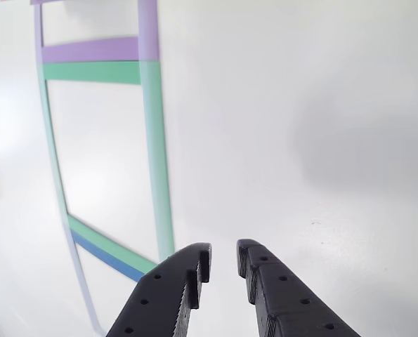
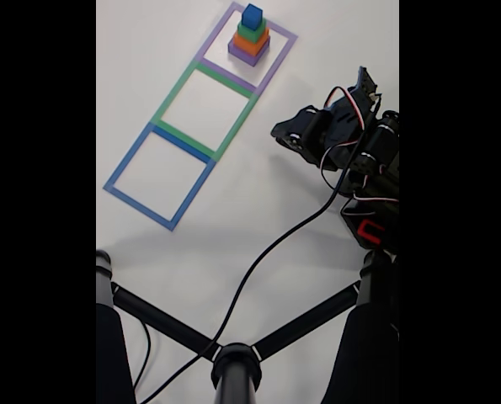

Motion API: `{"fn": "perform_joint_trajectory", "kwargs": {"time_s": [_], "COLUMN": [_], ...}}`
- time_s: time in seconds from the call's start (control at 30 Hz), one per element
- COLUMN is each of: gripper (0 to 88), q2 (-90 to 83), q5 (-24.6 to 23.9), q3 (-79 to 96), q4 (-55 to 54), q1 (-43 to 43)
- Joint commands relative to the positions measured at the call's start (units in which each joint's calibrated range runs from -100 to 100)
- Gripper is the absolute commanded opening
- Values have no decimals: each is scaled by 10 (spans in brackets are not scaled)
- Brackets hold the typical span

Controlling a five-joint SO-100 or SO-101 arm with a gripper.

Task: Tower of hanoi

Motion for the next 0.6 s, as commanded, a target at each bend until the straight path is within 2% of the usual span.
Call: {"fn": "perform_joint_trajectory", "kwargs": {"time_s": [0.0,0.43,0.57], "gripper": [0,0,0], "q2": [-6,-6,12], "q5": [-10,-10,-6], "q3": [-2,-2,-16], "q4": [0,-3,-35], "q1": [2,-3,-2]}}
